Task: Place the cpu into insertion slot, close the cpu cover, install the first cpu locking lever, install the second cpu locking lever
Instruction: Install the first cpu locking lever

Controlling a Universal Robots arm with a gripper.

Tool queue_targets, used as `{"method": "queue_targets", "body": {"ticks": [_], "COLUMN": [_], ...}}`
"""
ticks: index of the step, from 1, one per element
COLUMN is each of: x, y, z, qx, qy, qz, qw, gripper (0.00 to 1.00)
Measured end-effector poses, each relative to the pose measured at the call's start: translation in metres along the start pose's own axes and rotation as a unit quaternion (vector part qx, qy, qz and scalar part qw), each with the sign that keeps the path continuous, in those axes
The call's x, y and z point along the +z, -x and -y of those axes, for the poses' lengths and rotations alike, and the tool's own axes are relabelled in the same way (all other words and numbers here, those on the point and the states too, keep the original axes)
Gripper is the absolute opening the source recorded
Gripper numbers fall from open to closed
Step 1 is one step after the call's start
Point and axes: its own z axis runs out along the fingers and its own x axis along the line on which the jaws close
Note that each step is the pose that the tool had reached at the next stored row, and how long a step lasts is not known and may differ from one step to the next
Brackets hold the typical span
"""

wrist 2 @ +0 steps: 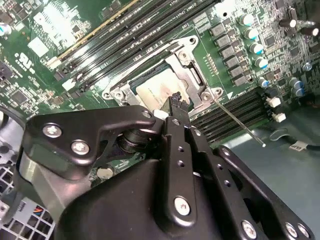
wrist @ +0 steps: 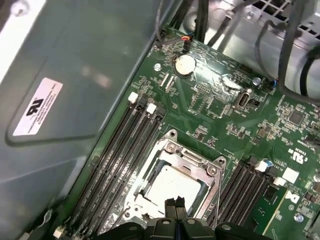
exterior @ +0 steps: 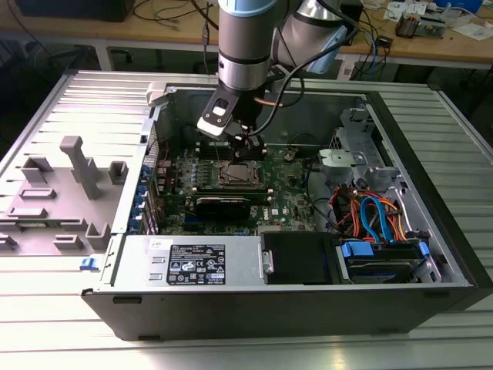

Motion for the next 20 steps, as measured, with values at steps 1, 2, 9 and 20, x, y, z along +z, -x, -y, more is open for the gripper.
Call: {"method": "queue_targets", "body": {"ticks": [1, 2, 9, 20], "x": [0.0, 0.0, 0.0, 0.0], "y": [0.0, 0.0, 0.0, 0.0], "z": [0.0, 0.0, 0.0, 0.0], "qx": [-0.005, -0.01, -0.057, -0.086], "qy": [-0.0001, -0.0002, -0.001, -0.0015], "qz": [0.0, 0.0, 0.0002, 0.0001], "qw": [1.0, 0.9999, 0.9984, 0.9963], "gripper": [0.11, 0.11, 0.11, 0.11]}}
